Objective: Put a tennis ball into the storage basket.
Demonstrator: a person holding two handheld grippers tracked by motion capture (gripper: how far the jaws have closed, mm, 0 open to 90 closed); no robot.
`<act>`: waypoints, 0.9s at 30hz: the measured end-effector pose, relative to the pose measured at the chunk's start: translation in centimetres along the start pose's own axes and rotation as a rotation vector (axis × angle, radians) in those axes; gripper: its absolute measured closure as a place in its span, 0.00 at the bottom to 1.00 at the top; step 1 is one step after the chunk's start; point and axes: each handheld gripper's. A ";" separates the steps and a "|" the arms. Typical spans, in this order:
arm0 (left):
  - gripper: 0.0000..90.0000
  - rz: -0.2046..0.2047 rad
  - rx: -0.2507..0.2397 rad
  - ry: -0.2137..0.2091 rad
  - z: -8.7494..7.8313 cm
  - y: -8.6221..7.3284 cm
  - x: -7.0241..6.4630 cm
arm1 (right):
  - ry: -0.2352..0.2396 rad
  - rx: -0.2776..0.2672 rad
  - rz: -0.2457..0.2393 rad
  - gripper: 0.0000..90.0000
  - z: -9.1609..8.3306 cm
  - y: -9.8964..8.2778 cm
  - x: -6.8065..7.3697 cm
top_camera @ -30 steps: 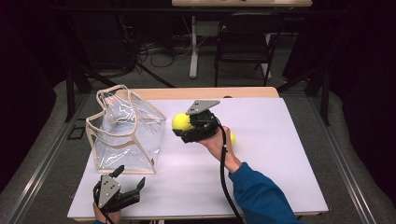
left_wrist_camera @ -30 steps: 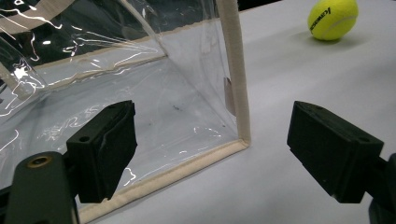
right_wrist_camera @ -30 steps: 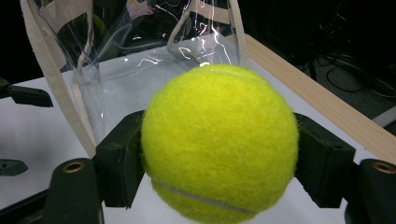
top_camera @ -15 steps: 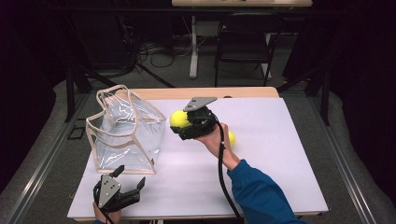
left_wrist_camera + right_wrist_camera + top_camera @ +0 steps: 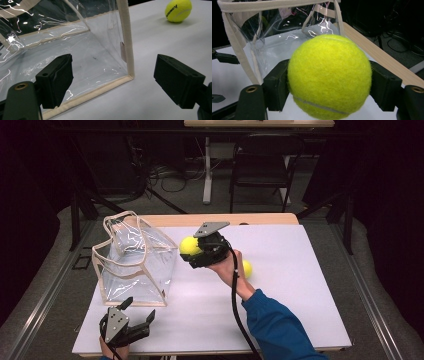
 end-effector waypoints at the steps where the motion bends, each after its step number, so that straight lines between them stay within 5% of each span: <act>1: 0.18 0.000 0.001 0.000 0.0 0.0 0.0 | -0.001 0.005 -0.001 0.29 0.0 0.0 0.0; 27: 0.18 0.001 0.000 0.001 0.0 0.0 0.0 | -0.009 -0.010 -0.012 0.29 0.5 2.3 0.2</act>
Point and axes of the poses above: each handheld gripper's, and its own axes: z roughly forward along the jaws, y roughly out of its top, x roughly to its left, and after that the axes turned 15 degrees about z, right-handed
